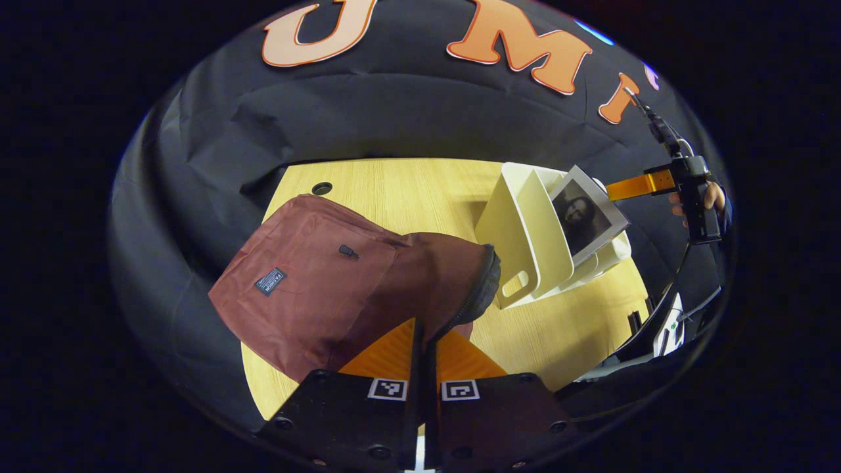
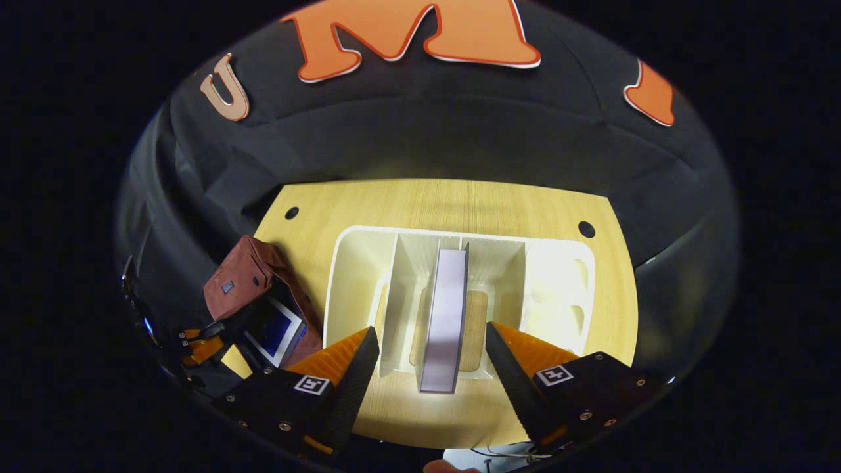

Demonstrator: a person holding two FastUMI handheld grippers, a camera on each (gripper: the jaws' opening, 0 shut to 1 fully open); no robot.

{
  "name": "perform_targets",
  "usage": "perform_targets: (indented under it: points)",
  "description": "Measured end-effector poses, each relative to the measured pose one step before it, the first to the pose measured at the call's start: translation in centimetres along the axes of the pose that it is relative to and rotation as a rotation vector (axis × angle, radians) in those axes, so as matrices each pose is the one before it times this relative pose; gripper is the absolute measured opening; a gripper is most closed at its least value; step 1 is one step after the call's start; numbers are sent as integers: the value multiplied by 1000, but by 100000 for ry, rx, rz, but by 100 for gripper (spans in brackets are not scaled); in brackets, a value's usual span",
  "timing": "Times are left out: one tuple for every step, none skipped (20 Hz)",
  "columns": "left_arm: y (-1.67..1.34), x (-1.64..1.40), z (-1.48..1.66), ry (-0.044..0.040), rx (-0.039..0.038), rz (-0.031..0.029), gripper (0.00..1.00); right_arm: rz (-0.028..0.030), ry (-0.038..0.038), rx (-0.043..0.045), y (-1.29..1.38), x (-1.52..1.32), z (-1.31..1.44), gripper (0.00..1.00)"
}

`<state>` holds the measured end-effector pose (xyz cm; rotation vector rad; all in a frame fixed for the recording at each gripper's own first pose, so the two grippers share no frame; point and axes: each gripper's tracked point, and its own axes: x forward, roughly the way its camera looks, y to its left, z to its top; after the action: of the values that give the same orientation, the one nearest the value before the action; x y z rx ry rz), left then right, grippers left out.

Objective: Open the schoolbag, grab two books from the bookshelf and put them into the schoolbag.

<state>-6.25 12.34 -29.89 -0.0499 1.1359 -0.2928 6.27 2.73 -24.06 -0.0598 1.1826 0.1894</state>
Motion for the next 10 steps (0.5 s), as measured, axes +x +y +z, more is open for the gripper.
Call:
perform_targets:
  points:
    - [45,89,-181,258,-576,179,5,50,2447,-667,-205,743,141,98]
    - [4,-27,16,-16,-441,413,5,-307,2630,198,-231,742,38,98]
    - [-25,56,-65,205,-561,188,5,28,1928,54,-116,701,30,98]
    - [-59,37,-44,63,-317,325,5,468,2049,-203,10,727,108,98]
    - [77,-32,-157,247,-425,308,5,-84,1659,44,-71,578,29,97]
    - [62,18,-5,258,64,359,5,500,2252,386,6,474,-62,97]
    - [3,-74,4,107,167,548,5,579,1731,-60,151,623,81,94]
    - [-32,-4,56,161,420,419,5,-376,1959,240,-54,380,-75,91]
    - [-62,-137,154,38,343,543,5,278,1438,-63,110,549,-103,87]
    - [73,-61,-16,240,184,255,5,452,1830,-21,159,331,-109,85]
